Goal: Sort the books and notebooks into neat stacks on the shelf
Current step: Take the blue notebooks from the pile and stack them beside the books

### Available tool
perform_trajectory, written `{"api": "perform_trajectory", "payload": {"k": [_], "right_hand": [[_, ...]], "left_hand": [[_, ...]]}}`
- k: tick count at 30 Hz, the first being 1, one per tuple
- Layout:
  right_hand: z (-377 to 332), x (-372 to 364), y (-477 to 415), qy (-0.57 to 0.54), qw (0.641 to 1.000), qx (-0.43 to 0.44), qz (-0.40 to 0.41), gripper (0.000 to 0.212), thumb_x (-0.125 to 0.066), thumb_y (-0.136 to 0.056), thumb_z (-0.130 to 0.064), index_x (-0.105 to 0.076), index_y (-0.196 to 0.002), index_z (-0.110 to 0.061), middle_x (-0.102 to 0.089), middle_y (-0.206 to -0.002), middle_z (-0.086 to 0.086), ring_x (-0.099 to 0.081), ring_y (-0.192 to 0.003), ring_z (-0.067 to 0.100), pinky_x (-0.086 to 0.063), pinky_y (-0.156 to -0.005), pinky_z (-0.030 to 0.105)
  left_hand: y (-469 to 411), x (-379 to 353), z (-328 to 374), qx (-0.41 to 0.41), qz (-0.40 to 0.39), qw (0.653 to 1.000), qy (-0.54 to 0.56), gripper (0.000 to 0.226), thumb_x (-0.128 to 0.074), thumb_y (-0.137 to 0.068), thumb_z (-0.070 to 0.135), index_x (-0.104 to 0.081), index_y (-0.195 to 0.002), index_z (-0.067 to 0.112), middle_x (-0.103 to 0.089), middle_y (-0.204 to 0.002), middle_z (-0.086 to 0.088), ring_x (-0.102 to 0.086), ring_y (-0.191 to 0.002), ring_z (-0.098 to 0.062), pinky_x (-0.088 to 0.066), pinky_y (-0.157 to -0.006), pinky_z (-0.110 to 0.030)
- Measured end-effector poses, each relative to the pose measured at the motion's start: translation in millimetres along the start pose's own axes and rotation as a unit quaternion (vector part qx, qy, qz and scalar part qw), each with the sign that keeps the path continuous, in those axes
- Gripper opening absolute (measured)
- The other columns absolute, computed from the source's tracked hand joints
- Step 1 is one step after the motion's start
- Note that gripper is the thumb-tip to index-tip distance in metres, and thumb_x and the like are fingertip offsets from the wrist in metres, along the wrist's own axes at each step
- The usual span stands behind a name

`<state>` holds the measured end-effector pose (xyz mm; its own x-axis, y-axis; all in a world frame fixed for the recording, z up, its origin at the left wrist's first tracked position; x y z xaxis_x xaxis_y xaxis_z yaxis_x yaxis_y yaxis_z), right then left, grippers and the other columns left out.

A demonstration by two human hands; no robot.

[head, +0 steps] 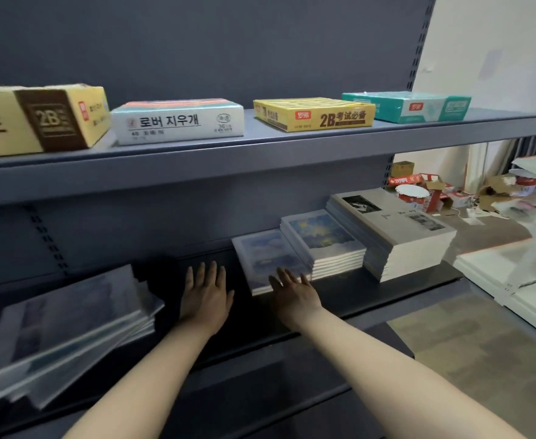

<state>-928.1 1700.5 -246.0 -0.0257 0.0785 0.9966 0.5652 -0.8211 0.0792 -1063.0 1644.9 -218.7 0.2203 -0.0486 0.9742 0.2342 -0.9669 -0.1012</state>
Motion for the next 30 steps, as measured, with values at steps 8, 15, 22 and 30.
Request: {"api": "perform_trajectory", "payload": {"k": [8, 15, 22, 30], "right_hand": [[-125.6, 16.4, -1.8, -0.029, 0.995, 0.09, 0.036, 0.051, -0.029, -0.101, -0.033, -0.017, -0.149, -0.021, 0.0, -0.159, 0.003, -0.001, -0.146, 0.028, -0.004, -0.116, 0.049], [-245.9, 43.6, 7.0, -0.061, 0.968, 0.226, 0.093, 0.056, -0.028, -0.101, -0.029, -0.005, -0.152, -0.021, 0.008, -0.159, -0.001, 0.006, -0.146, 0.028, 0.002, -0.117, 0.046], [-337.6, 4.7, 7.7, -0.007, 0.964, 0.266, 0.018, 0.063, -0.023, -0.102, -0.037, 0.004, -0.15, -0.007, 0.013, -0.157, 0.013, 0.014, -0.144, 0.031, 0.012, -0.115, 0.039], [-349.3, 5.0, -4.7, 0.038, 0.966, 0.253, 0.038, 0.059, -0.024, -0.102, -0.028, 0.003, -0.15, -0.006, 0.011, -0.155, 0.023, 0.008, -0.144, 0.037, 0.01, -0.115, 0.041]], "left_hand": [[49.5, 1.5, -109.1, 0.094, -0.015, 0.995, 0.012, 0.061, -0.018, -0.101, 0.042, -0.001, -0.151, 0.01, 0.004, -0.159, -0.008, 0.004, -0.146, -0.028, -0.001, -0.118, -0.044], [113.2, -15.1, -216.0, 0.183, -0.065, 0.981, 0.013, 0.068, -0.018, -0.099, 0.05, 0.01, -0.15, 0.015, 0.011, -0.158, -0.009, 0.01, -0.144, -0.034, 0.0, -0.116, -0.052], [151.5, -56.9, -263.7, 0.251, -0.096, 0.956, 0.117, 0.08, -0.022, -0.096, 0.058, 0.033, -0.142, 0.022, 0.015, -0.158, -0.005, 0.01, -0.145, -0.029, -0.001, -0.116, -0.048], [139.8, -63.5, -269.5, 0.255, -0.077, 0.949, 0.171, 0.08, -0.026, -0.095, 0.059, 0.02, -0.148, 0.02, 0.014, -0.158, -0.009, 0.013, -0.143, -0.036, -0.002, -0.118, -0.044]]}}
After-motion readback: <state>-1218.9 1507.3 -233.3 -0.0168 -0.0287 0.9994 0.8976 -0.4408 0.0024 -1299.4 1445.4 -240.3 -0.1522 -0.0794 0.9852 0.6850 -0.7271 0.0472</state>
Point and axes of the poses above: each hand's wrist, its own y-axis away from the middle knuckle, its own x-axis out of the back of the hand, z = x × y, the point moved 10 cm from there along -y, towards the middle knuckle
